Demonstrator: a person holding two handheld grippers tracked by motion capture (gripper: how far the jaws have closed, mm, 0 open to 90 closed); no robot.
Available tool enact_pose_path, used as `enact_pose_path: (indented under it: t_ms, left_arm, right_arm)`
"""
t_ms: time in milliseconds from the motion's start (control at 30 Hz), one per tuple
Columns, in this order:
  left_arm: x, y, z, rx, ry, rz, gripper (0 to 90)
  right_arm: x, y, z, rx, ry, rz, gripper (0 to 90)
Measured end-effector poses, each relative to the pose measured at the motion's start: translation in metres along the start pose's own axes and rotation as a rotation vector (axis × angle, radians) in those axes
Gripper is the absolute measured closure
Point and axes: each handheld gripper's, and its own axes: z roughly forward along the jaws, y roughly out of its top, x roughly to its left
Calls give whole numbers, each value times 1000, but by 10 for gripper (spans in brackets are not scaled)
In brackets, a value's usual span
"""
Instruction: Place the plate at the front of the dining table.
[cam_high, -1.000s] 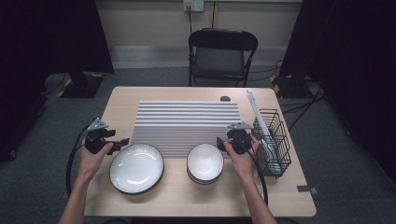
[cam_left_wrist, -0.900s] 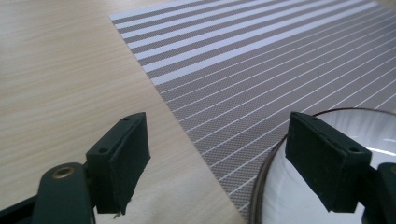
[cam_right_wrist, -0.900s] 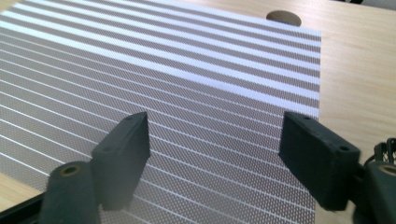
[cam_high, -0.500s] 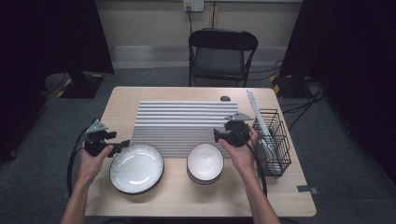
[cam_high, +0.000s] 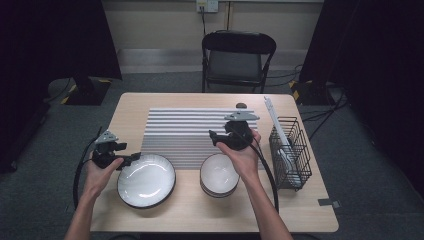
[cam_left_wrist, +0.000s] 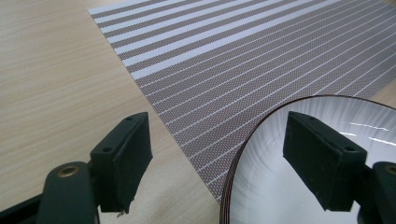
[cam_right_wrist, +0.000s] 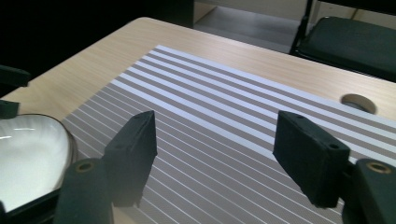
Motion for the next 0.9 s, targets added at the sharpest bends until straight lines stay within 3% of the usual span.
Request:
enact_pose_path:
  t_ms: [167,233,333,400,500,600,767,900]
  left_arm:
    - [2,-1,-1,-10,-21,3,236]
    - [3,-1,-1,-19,-64,-10,253]
    - [3,0,-1,-21,-58,10,257]
    - [3,0,-2,-34,-79,-5,260]
    - [6,0,-3,-47,-103,-15,285]
    - [8,-1,-5,-67,-69,-9,291]
    - [10,-4,-7,-68,-73,-31,298]
    - [10,-4,-7,-56,-69,-18,309]
  right_arm:
    - [14,13,7,-9,52,-16,322]
    - [20,16,10,-8,72,-28,332]
    - [28,19,15,2,91,-46,338]
    - [40,22,20,9,130,-54,358]
    - [53,26,26,5,148,-68,373]
    - [62,29,35,11,187,-63,386]
    - [77,33,45,16,230,-71,403]
    - [89,33,51,23,265,-79,414]
